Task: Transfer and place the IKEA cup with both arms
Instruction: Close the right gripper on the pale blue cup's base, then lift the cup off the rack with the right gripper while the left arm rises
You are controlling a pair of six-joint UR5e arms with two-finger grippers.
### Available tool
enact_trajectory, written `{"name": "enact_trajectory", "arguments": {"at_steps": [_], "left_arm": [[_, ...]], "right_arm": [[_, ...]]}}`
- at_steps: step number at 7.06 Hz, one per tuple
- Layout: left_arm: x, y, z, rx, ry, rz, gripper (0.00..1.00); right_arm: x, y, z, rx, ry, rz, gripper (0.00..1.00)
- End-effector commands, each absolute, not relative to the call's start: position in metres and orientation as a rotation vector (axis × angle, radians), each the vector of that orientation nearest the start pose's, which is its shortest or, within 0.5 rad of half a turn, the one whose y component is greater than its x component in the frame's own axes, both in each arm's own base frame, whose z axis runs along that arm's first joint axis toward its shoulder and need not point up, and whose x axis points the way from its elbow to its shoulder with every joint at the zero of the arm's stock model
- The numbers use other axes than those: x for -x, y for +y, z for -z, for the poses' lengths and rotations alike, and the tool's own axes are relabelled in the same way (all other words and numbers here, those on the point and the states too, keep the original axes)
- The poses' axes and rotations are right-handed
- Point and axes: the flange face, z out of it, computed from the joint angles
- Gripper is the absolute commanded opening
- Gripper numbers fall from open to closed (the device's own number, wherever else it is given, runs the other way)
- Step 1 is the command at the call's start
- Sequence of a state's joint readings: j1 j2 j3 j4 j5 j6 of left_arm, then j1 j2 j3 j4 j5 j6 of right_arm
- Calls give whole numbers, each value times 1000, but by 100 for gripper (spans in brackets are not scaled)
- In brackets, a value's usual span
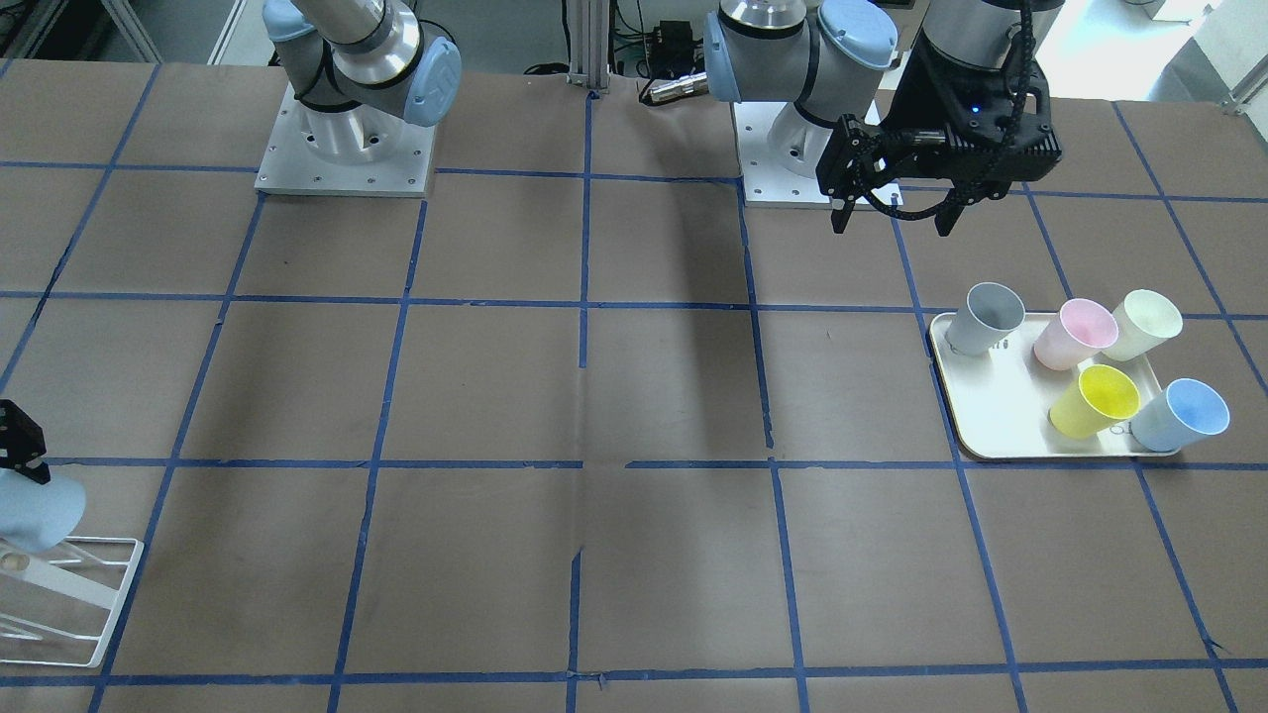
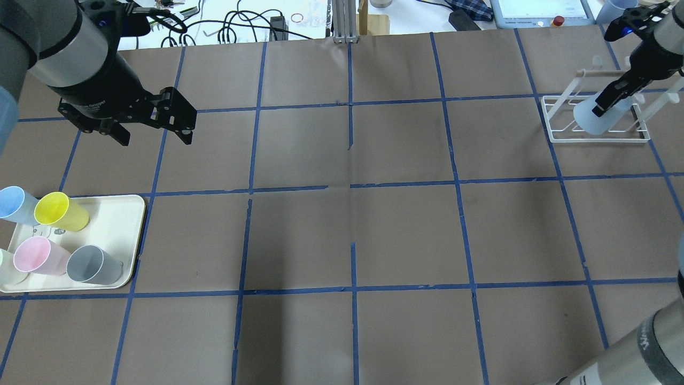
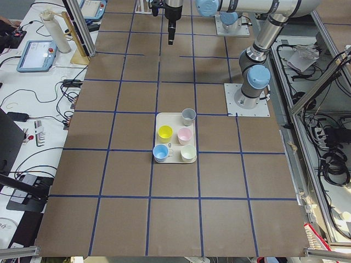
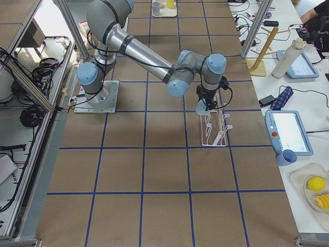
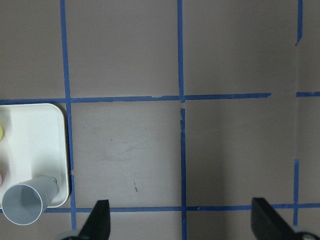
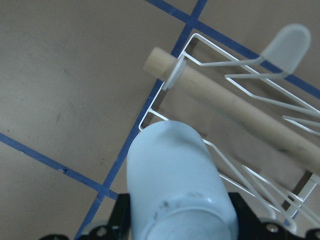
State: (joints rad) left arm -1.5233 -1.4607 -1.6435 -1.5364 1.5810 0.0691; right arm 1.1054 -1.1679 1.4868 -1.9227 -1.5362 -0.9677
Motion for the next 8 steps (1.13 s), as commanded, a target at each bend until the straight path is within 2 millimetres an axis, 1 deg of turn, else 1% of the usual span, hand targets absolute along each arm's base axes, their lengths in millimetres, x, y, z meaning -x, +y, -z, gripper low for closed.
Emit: {"name": "enact_trajectory", "arguments": {"at_steps": [1, 2, 3, 4, 5, 6, 8], "left_arm": [[111, -454, -501, -43, 3127, 69, 100], [112, -454, -501, -43, 3130, 69, 100], [111, -455, -502, -43, 3134, 74, 100], [113, -464, -503, -40, 3166, 83, 100], [125, -466, -505, -45, 3298, 108, 100], [133, -465, -507, -53, 3372, 121, 100], [152, -466, -515, -58, 3602, 159, 100]], "right_arm": [[158, -618, -384, 780, 3041, 63, 30], [150, -605, -403, 775, 3033, 53, 30], [137, -590, -422, 768, 3010, 25, 30], [126, -577, -428, 751, 2955, -23, 30], [116, -573, -423, 714, 2861, -37, 30], [107, -567, -416, 640, 2768, -83, 30], [83, -551, -402, 397, 2542, -191, 30]]}}
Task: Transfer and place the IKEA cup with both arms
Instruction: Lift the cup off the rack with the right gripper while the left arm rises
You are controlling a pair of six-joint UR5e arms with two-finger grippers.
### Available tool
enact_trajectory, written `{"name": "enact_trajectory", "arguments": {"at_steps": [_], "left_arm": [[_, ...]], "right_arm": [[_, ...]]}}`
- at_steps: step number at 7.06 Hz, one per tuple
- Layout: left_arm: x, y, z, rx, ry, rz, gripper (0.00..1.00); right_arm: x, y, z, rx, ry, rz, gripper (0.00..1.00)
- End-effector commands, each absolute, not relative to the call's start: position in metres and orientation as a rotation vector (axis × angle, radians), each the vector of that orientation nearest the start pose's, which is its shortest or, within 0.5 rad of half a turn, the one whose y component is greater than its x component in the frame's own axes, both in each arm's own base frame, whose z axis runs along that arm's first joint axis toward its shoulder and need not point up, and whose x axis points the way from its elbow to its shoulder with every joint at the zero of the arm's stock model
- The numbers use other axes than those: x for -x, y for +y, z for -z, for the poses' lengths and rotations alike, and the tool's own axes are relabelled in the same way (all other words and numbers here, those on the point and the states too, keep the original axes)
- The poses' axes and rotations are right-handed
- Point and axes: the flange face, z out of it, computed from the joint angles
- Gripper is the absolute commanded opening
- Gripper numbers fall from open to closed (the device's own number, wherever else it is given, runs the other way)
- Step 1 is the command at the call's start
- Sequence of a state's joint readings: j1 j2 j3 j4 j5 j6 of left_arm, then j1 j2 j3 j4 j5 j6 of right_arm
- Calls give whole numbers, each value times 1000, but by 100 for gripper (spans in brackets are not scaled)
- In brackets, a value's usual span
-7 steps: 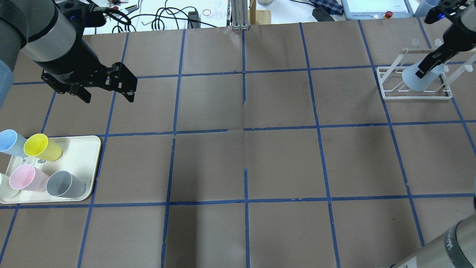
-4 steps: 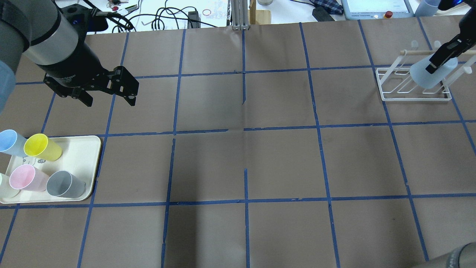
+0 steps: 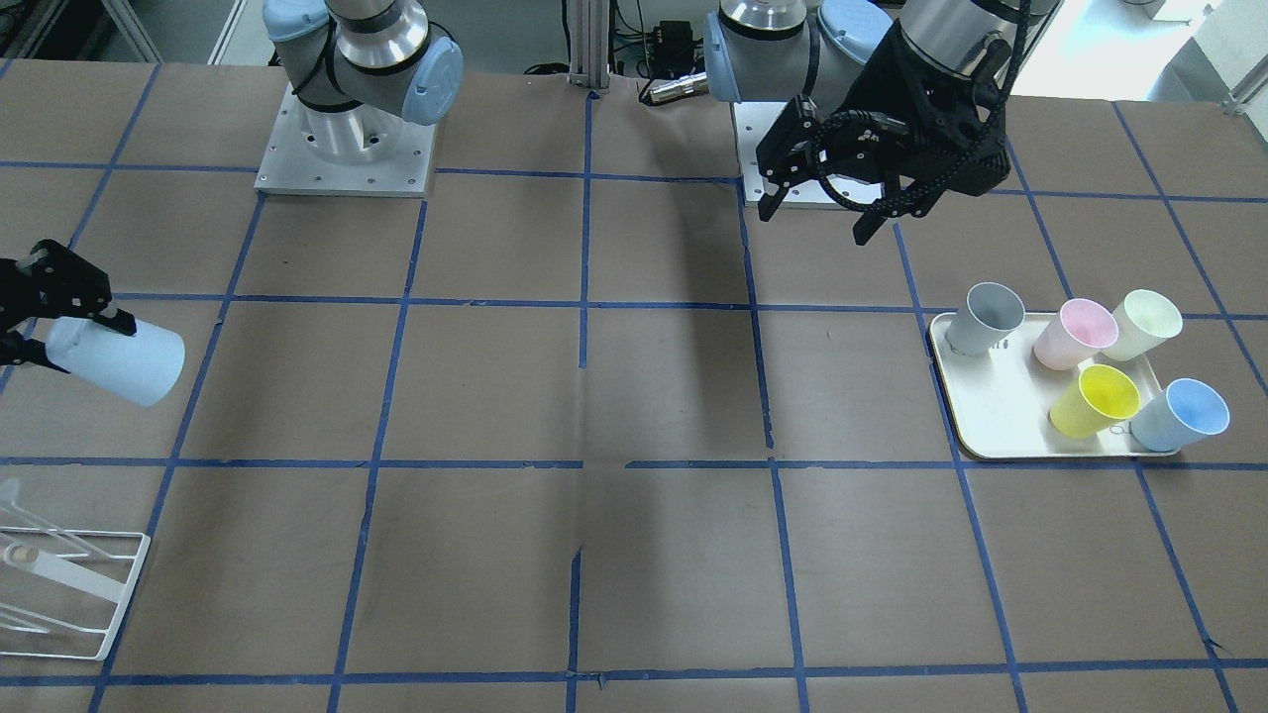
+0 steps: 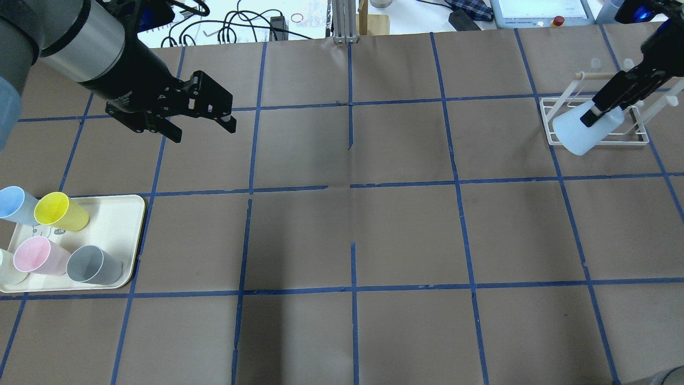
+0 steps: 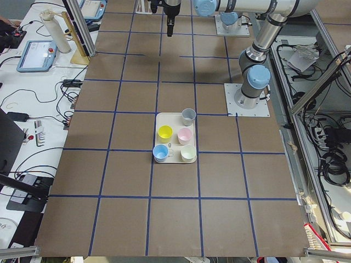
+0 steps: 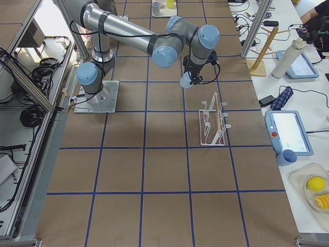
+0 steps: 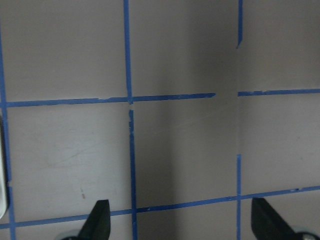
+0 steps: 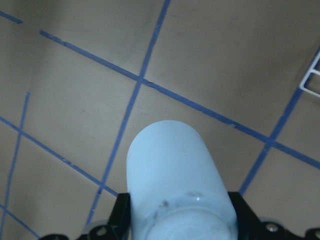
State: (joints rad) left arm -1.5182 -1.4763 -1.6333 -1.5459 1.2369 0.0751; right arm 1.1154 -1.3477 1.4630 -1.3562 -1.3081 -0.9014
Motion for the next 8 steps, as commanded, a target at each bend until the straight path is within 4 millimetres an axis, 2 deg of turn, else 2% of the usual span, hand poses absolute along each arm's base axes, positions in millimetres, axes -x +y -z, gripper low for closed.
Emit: {"name": "enact_trajectory", "arguments": {"at_steps": [1, 2, 3, 4, 5, 6, 7, 8], "left_arm": [[137, -474, -506, 57, 3728, 141, 100], [112, -482, -498, 241, 3853, 121, 100], [103, -483, -484, 364, 3962, 95, 100], [111, -482, -474, 461, 4116, 69, 100], [117, -479, -454, 564, 4226, 19, 100], [123, -477, -438, 681, 4347, -17, 100], [129, -475, -434, 717, 4453, 43, 100], [136, -475, -434, 642, 4488, 87, 100]], "right_arm": [[73, -543, -400, 324, 2445, -231, 30], [61, -533, -399, 214, 2301, -286, 30], [52, -525, -400, 120, 2184, -332, 30], [44, -522, -403, 44, 2099, -346, 30], [33, -522, -409, -142, 1979, -387, 19], [26, -520, -415, -211, 1914, -390, 19], [21, -518, -417, -260, 1857, -401, 18], [14, -517, -420, -283, 1822, -407, 17]]}}
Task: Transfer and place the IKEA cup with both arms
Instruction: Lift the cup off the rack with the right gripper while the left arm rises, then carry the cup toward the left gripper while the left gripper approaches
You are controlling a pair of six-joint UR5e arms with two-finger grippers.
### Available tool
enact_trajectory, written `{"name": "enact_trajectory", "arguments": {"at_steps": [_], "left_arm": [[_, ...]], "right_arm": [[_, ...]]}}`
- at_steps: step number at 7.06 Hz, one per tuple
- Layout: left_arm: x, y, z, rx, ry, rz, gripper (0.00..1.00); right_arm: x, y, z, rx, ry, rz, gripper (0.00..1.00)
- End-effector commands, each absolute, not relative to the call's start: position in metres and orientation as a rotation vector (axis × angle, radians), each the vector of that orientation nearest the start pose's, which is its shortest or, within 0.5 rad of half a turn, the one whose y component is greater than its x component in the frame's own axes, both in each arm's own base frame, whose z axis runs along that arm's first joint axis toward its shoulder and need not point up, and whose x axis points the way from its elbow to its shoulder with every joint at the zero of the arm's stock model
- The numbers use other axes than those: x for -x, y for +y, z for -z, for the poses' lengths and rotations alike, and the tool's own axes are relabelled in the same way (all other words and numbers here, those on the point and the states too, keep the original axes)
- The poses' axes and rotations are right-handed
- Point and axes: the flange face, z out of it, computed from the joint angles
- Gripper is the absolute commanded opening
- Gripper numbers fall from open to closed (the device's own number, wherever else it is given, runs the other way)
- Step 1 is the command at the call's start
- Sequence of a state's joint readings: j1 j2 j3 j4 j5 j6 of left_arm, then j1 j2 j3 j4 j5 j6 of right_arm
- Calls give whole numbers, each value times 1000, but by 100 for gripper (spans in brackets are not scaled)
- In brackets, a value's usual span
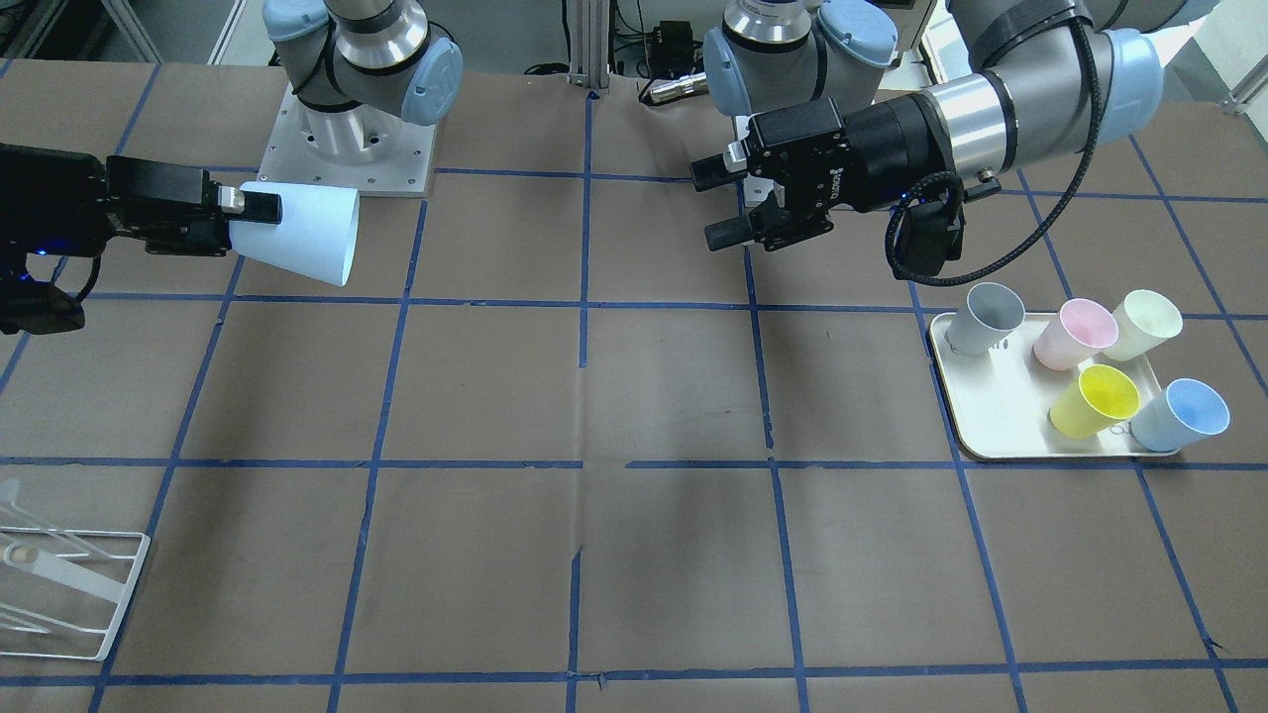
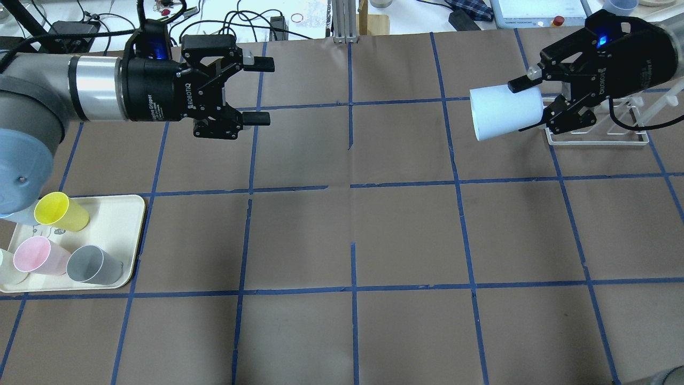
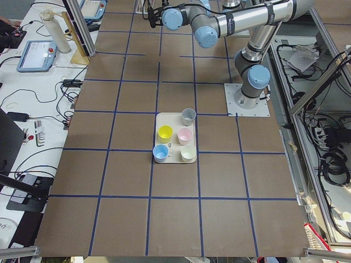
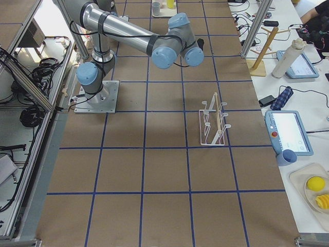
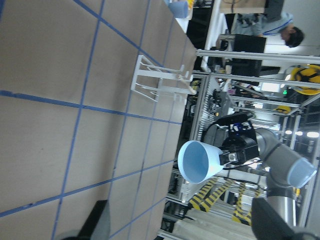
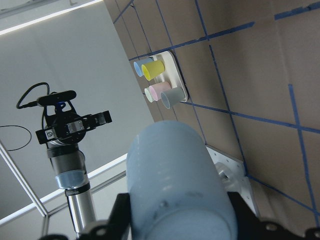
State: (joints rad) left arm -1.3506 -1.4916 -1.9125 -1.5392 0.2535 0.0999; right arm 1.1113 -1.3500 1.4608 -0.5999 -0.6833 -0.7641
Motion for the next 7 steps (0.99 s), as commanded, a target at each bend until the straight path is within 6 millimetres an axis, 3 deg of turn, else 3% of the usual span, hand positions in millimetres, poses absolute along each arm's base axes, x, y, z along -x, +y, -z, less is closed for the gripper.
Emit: {"name": "enact_trajectory", "arguments": {"at_steps": [1, 3, 7], "left_arm": [[144, -476, -440, -197, -1656, -77, 100], [183, -474, -429, -86, -1627, -59, 100], [211, -471, -430, -27, -1556, -54, 100]], "right_arm": [[5, -514, -424, -300, 1795, -414, 13], [-32, -511, -435, -275, 1778, -423, 12], [-98, -498, -446, -202, 1779, -457, 12]]}}
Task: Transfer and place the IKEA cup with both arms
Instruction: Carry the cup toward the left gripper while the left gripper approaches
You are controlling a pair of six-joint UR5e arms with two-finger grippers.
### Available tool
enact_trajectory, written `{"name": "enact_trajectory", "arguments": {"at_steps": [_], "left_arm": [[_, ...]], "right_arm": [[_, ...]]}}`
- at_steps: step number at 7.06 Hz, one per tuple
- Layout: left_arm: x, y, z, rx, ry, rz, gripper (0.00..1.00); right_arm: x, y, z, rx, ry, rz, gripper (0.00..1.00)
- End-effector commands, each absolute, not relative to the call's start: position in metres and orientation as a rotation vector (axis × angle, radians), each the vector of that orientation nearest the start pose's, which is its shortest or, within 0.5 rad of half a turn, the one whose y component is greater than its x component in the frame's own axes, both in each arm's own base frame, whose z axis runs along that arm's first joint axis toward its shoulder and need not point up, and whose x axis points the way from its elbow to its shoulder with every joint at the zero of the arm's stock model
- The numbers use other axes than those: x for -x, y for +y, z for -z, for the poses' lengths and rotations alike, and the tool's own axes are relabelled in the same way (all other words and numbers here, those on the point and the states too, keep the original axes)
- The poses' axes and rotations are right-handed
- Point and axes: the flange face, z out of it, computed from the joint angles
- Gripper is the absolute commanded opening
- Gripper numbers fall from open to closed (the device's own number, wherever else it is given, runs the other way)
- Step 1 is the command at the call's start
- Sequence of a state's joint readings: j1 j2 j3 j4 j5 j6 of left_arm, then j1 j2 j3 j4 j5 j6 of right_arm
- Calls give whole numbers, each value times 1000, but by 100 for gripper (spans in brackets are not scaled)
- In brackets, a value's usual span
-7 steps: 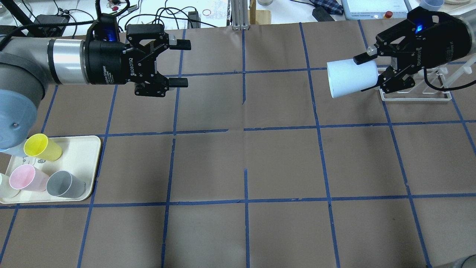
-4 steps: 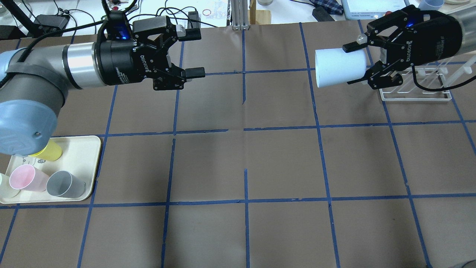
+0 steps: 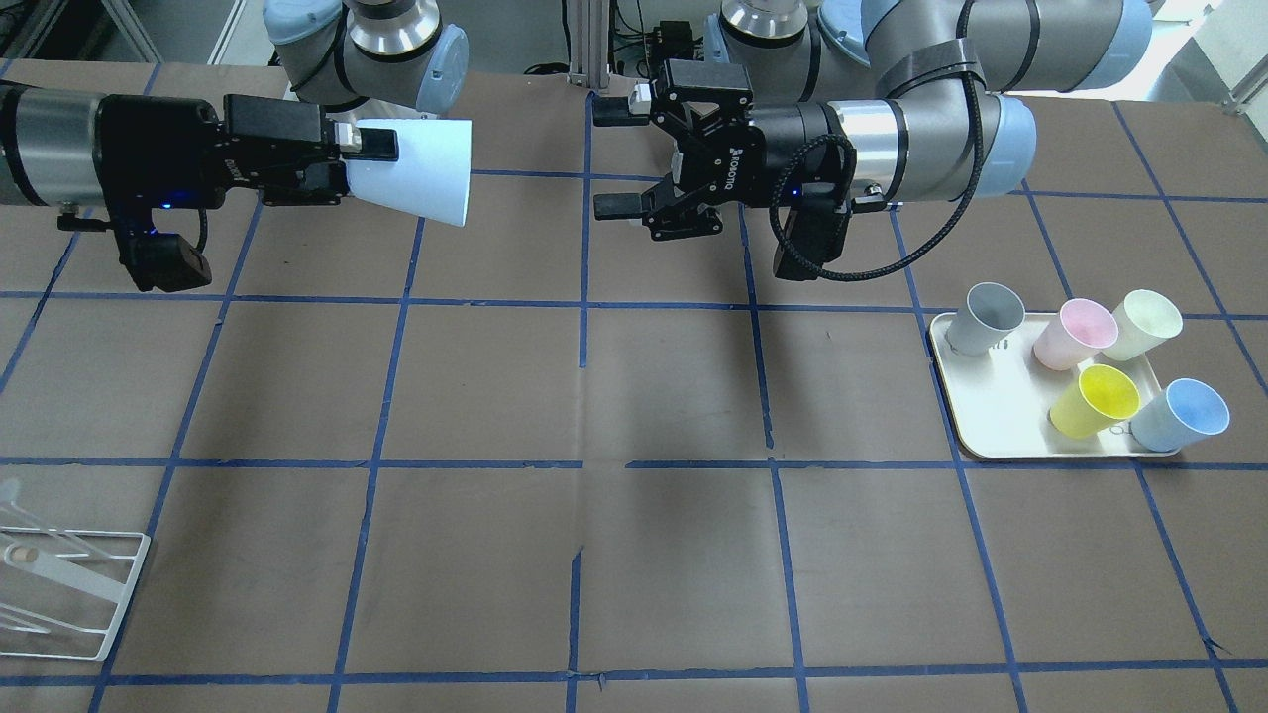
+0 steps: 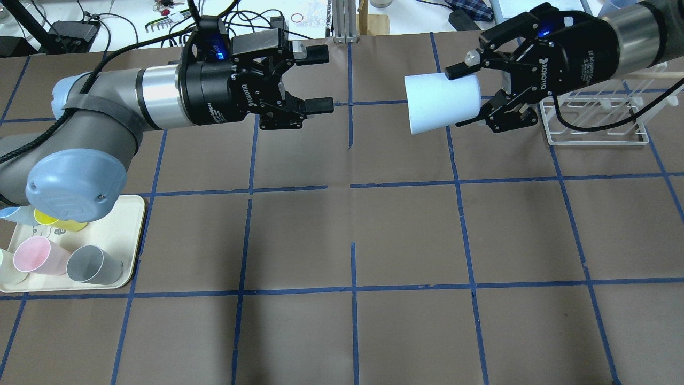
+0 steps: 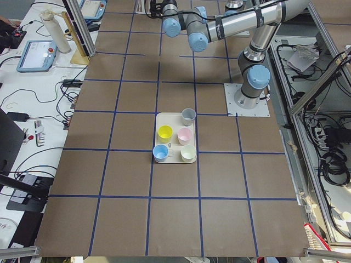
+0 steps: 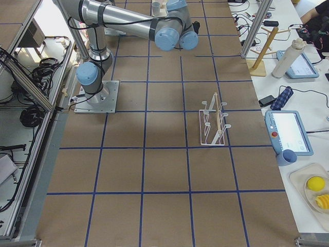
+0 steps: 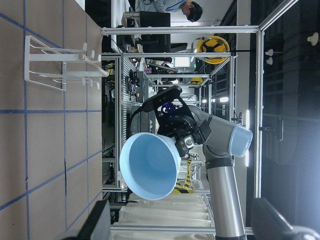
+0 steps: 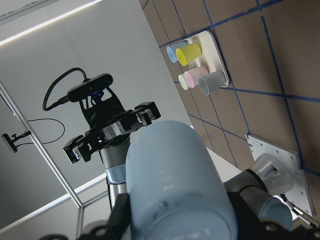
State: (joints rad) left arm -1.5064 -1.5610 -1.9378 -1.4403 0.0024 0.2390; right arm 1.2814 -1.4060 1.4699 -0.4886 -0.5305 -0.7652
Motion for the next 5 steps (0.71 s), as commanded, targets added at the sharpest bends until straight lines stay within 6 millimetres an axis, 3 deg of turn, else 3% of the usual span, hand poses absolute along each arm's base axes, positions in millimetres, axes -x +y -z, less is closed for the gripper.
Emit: {"name": "enact_trajectory", "arguments": {"at_steps": [1, 3, 5], "left_arm": [[211, -471, -431, -17, -1556, -63, 100], [211, -472, -430, -5, -1552, -76, 100], [213, -460, -424, -16, -1526, -68, 100]], "right_arm": [[-112, -499, -445, -198, 1768, -459, 12], [-140, -500, -444, -185, 1746, -451, 14], [-167, -497, -445, -165, 1732, -451, 14]]}}
